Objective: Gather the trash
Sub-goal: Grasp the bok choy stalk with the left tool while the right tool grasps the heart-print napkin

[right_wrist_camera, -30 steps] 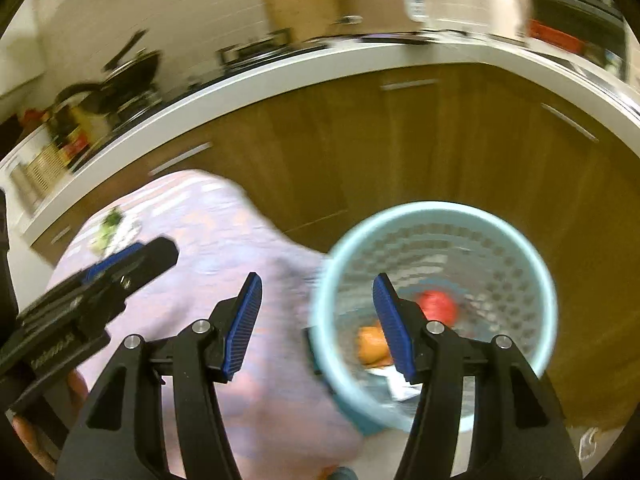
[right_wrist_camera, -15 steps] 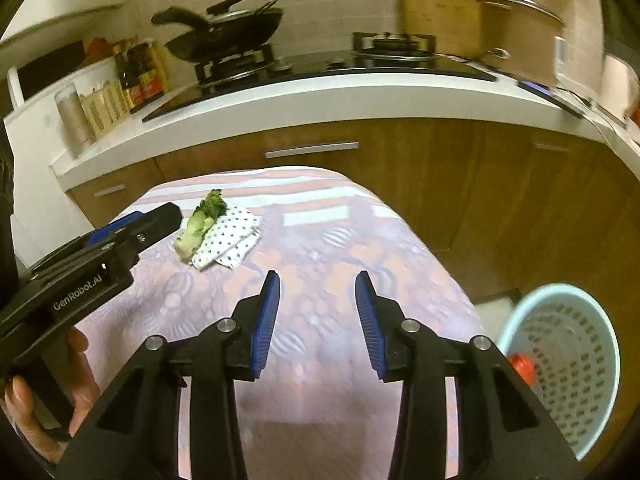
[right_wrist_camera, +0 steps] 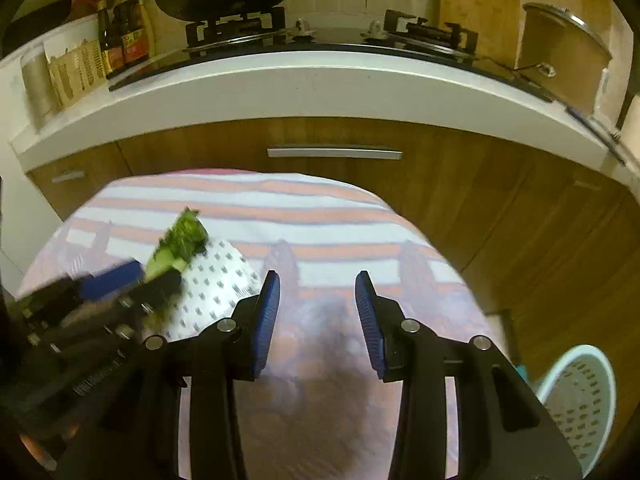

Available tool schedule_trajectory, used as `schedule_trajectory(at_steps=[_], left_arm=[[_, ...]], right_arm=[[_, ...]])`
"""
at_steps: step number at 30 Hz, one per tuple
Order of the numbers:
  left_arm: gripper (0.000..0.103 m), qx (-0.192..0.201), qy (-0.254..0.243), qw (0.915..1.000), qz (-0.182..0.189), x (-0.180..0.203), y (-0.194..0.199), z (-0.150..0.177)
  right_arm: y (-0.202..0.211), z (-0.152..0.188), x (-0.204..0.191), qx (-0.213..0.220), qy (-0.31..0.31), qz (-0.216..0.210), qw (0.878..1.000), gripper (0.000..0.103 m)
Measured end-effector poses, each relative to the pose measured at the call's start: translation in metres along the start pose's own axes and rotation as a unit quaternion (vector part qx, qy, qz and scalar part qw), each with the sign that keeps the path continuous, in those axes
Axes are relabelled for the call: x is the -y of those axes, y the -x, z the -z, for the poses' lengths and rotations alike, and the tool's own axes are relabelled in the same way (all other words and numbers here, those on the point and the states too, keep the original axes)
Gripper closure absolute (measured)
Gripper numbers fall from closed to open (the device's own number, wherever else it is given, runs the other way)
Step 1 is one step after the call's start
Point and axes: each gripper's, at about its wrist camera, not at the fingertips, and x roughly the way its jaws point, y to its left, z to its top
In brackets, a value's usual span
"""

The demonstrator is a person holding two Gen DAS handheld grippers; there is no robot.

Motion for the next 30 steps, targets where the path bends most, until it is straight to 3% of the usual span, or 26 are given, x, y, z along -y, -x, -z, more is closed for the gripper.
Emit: schedule_trajectory(at_steps=[5,11,13,15,20,25,27,30], left_arm=[[0.083,0.005,0.010,0.9999,0.009,-0.010,0.000,0.003],[0.083,0.025,0.041,0.9988,0.006,-0.032,0.015,0.004],[0.083,0.034,0.059,0.9977,0.005,-0.047,0.021,0.002],[0.083,0.029,0.073,0.9967,0.020,-0.060,0.021,0.000],[0.083,0.017,0.110,0.9919,0.061,-0.085,0.022,-0.003],[0.082,0.029,0.111,0.9930,0.029,-0.086,0.022,-0.004],[0.082,0.027,0.118,0.9921,0.034,-0.088,0.020,-0.003],[0.082,0.029,0.124,0.9913,0.034,-0.090,0.019,-0.003]], right_arm=[[-0.009,0.003,-0.017,0.016,0.015,-0.024,0.999,0.067],[-0.022,0.002,-0.023,0.000,0.000,-0.045,0.999,0.066],[-0.027,0.002,-0.027,-0.008,0.000,-0.052,0.999,0.056],[-0.029,0.003,-0.029,-0.013,-0.004,-0.065,0.998,0.048],[-0.034,0.003,-0.031,-0.023,-0.007,-0.072,0.997,0.045],[-0.034,0.003,-0.042,-0.025,0.000,-0.073,0.997,0.032],[-0.037,0.002,-0.049,-0.030,-0.001,-0.076,0.997,0.024],[-0.045,0.002,-0.059,-0.045,-0.005,-0.073,0.996,0.021]])
